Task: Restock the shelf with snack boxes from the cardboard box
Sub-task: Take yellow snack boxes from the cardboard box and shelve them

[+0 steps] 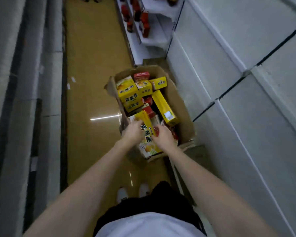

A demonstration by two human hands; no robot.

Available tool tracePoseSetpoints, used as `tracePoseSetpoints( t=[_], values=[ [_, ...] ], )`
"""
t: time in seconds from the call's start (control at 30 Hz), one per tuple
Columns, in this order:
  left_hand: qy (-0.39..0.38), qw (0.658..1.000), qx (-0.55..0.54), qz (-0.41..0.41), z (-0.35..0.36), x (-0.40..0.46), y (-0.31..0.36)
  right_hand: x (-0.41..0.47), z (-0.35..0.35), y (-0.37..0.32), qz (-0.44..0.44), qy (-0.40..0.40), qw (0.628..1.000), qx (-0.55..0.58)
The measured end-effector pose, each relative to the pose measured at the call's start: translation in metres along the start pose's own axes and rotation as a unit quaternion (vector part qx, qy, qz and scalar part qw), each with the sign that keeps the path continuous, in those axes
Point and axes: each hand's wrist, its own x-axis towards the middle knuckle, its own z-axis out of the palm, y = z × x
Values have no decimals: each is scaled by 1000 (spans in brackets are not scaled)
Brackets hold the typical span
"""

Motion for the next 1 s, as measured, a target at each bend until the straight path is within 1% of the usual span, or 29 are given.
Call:
tracePoseSetpoints(
  t=[0.1, 0.23, 0.33, 0.4, 0.57, 0.67, 0.73, 0.83, 0.9, 1.0],
  values=[
    [-24, 998, 55, 11, 9, 12, -3, 14, 4, 4, 16, -12, 1000, -16],
    [-39, 995, 88, -27, 20, 33, -8, 41, 4, 10, 31, -36, 998, -44],
    [-41, 991, 121, -29, 23, 49, -10, 69, 2, 21, 41, -90, 995, -31],
    [-45, 989, 131, -46, 22, 56, -9, 90, 5, 27, 53, -127, 990, -12],
    [-98, 975, 177, -95, 20, 74, -6, 131, 31, 42, 59, -193, 979, 35],
    [-98, 972, 174, -124, 20, 85, 0, 152, 48, 58, 44, -201, 978, 23],
    [-95, 972, 175, -127, 22, 90, 8, 162, 55, 64, 39, -220, 975, 5],
    [-96, 965, 207, -132, 22, 99, 21, 172, 60, 66, 46, -252, 967, -10],
    [-100, 956, 237, -140, 20, 104, 27, 174, 62, 65, 58, -278, 959, 10],
    [-115, 945, 271, -142, 15, 112, 29, 171, 50, 57, 59, -268, 960, 48]
  ],
)
